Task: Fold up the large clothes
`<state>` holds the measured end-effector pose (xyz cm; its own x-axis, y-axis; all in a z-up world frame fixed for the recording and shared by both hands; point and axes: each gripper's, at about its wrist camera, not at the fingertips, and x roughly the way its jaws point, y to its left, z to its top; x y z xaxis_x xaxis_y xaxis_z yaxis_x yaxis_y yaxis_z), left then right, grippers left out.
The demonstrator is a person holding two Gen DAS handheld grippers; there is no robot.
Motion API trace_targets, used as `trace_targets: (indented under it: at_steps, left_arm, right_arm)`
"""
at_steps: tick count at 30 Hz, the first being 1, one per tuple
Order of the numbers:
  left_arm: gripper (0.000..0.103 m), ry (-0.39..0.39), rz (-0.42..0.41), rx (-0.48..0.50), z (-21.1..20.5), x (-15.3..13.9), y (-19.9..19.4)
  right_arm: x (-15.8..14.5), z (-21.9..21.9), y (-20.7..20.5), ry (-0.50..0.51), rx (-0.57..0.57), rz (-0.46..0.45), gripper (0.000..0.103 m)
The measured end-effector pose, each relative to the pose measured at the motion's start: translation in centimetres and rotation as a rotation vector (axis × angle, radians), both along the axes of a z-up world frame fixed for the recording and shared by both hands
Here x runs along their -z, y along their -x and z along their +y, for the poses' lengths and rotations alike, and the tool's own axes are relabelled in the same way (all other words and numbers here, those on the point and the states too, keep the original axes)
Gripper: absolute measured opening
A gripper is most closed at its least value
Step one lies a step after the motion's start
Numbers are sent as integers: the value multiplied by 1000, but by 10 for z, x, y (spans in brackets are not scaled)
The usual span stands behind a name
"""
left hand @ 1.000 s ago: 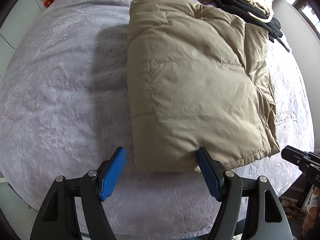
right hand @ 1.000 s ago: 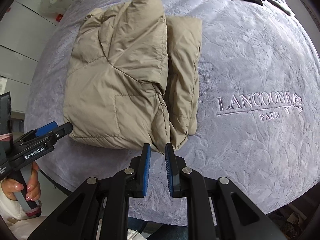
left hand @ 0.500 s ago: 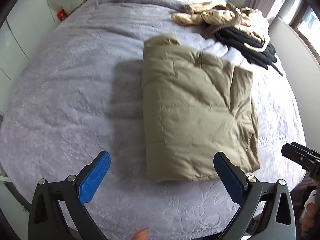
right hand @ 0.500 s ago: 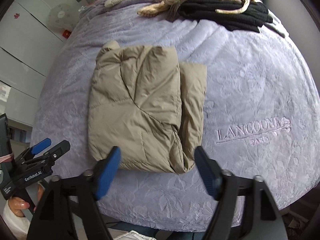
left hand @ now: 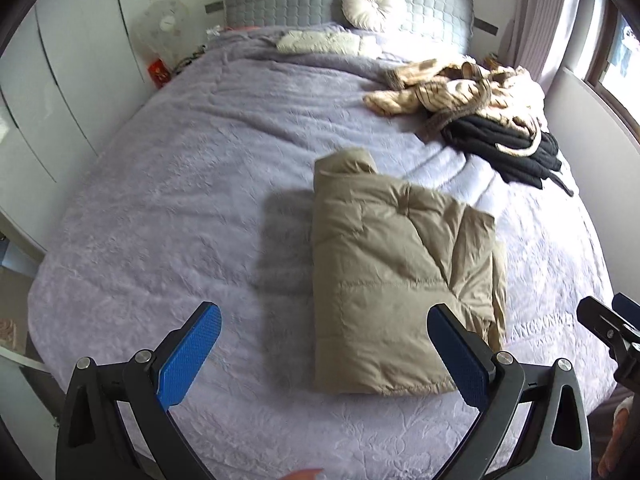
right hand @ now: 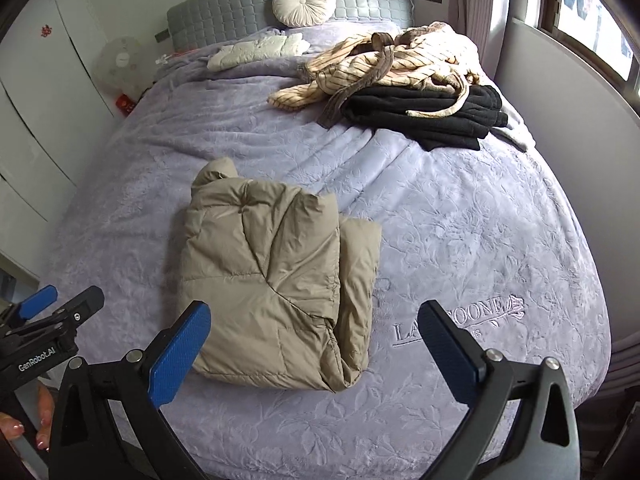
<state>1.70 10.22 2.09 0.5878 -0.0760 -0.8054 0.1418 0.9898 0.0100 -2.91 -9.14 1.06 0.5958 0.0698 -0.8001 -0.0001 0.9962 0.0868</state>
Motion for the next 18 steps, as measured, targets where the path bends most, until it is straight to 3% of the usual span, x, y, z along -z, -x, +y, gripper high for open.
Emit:
trace_targets:
  at_steps: [18]
  left_arm:
    - [103, -17, -23, -24, 1, -16, 13]
  right_arm:
    - [-10, 10, 1, 26, -7, -20, 103]
